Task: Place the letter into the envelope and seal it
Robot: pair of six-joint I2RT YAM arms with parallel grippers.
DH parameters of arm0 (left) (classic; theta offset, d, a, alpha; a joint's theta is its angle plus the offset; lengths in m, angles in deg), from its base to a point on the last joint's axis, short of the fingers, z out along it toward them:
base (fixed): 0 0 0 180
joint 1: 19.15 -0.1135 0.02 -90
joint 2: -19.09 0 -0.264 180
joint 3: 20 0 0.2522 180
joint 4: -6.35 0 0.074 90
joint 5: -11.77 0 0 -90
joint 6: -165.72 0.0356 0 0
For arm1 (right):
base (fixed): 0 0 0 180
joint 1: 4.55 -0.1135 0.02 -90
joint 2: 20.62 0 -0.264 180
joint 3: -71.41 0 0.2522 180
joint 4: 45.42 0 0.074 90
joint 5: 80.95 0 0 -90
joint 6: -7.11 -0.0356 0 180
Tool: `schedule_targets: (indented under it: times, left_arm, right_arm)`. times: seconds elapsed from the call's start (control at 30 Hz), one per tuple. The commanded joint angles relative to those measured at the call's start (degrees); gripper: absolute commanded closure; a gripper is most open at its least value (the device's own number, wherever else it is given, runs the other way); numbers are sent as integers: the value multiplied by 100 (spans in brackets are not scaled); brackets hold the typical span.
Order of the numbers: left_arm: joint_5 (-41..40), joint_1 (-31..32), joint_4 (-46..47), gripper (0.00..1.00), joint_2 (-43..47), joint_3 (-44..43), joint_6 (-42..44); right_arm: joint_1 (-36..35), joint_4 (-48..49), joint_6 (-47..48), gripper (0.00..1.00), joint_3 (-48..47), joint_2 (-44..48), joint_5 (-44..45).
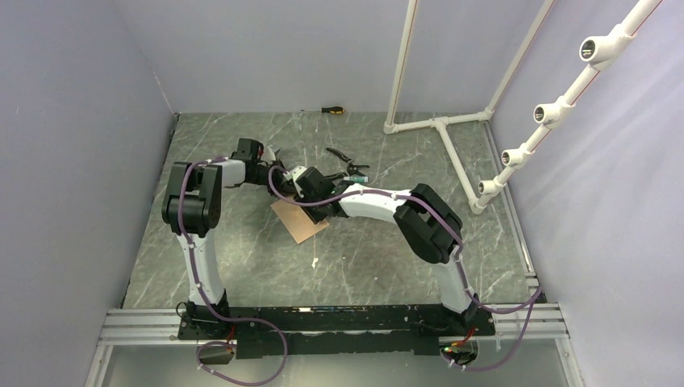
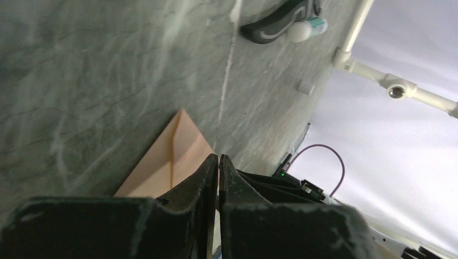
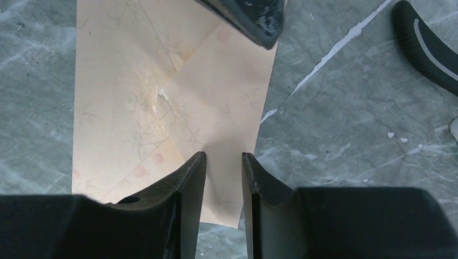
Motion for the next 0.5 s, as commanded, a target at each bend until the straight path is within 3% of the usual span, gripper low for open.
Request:
schedule_targets:
  times: [0.0,0.47]
  left_arm:
    - [-436,36,-322,91,-101,103,389]
    - [-733,-106,-1169,97,-528,352,512]
  right_arm:
    - [40,-430,134,67,79,93,180]
    - [75,-641,201,66,-1255,-363,119]
